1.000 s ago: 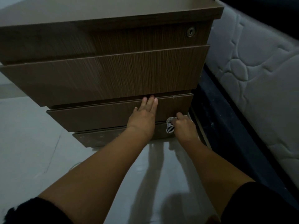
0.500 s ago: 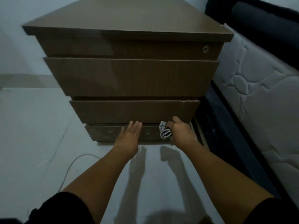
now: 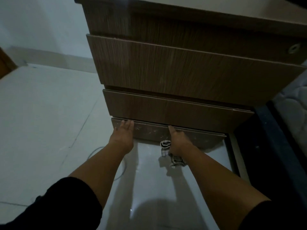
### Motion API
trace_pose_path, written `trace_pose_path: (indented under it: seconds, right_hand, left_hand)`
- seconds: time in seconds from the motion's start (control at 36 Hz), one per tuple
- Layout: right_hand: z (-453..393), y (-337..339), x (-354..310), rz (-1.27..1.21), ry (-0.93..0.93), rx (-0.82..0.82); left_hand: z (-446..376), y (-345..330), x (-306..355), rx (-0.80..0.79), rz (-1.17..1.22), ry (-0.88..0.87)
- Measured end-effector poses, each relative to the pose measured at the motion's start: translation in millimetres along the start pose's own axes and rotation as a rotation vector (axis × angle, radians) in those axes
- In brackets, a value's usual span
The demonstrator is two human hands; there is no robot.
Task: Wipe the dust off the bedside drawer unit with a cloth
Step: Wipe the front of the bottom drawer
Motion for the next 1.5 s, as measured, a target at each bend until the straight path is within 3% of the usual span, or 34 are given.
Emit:
trace_pose_path:
  seconds: [0.47, 0.83, 1.0, 1.17, 1.33, 1.5]
  right_hand:
    - [-7, -2, -3, 0.076, -0.014, 0.02]
    - [26, -2, -6, 0.212, 0.066, 0.047]
    - [31, 17, -53, 0.225, 0.176, 0.16]
    - [22, 11, -125, 0.199, 0.411, 0.259]
    - [4, -15, -170, 0.195, 0.495, 0.31]
    - [0, -32, -179, 0.19, 0.466, 0.227]
  left_hand:
    - [-10, 2, -10, -0.014, -0.023, -0.023]
    - [23, -12, -18, -0.016, 0.159, 0.001]
    - [22, -6, -49, 0.103, 0.429, 0.131]
    - [20, 2, -74, -0.013, 0.596, 0.3]
    - [23, 5, -81, -0.03, 0.67, 0.24]
    - [21, -2, -89, -0.002, 0.753, 0.186]
Point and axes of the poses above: each hand's wrist, its own z-axis away from the middle knuckle, its own y-axis out of the back of the hand, x = y × z, the point moved 1 cm from there along -z, towards the middle knuckle, and after that the axes turned 2 degrees about x, right-handed, at the moved point
